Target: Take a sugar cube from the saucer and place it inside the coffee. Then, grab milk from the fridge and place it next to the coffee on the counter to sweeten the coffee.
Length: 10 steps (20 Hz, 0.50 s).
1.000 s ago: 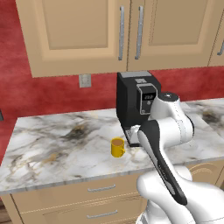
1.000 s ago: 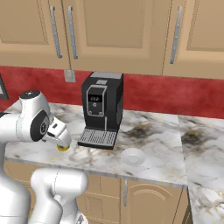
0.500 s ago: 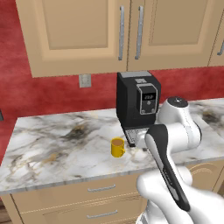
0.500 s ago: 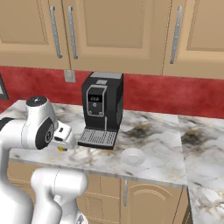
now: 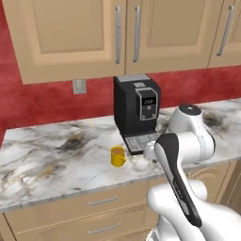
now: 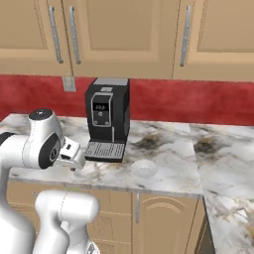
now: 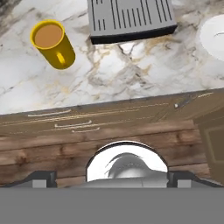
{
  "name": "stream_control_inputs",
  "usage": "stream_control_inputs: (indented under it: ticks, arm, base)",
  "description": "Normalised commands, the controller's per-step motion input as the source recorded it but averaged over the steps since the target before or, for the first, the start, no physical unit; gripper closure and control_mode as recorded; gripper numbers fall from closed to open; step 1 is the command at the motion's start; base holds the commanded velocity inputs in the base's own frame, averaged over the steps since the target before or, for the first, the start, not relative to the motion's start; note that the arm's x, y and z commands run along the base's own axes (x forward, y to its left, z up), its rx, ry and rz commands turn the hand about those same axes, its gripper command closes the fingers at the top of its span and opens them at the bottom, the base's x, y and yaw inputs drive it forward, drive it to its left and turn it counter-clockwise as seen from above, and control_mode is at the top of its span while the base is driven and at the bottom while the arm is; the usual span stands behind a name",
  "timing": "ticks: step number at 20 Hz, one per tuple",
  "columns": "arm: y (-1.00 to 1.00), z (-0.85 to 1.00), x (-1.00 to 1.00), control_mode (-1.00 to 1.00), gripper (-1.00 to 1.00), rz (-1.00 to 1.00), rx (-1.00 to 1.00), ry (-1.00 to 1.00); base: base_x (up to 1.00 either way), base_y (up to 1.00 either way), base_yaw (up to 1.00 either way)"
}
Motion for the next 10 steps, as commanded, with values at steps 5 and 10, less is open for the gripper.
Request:
stream_control_inputs:
  ticks: [5,10]
  arm:
    - [0.00,0.00,0.00,1.00,-1.00,0.00,0.00,0.00]
    - [0.00,0.00,0.00,1.00,-1.00,0.00,0.00,0.00]
  base:
    - [-0.53,0.25,-0.65]
    - [-0.58,0.48,-0.75]
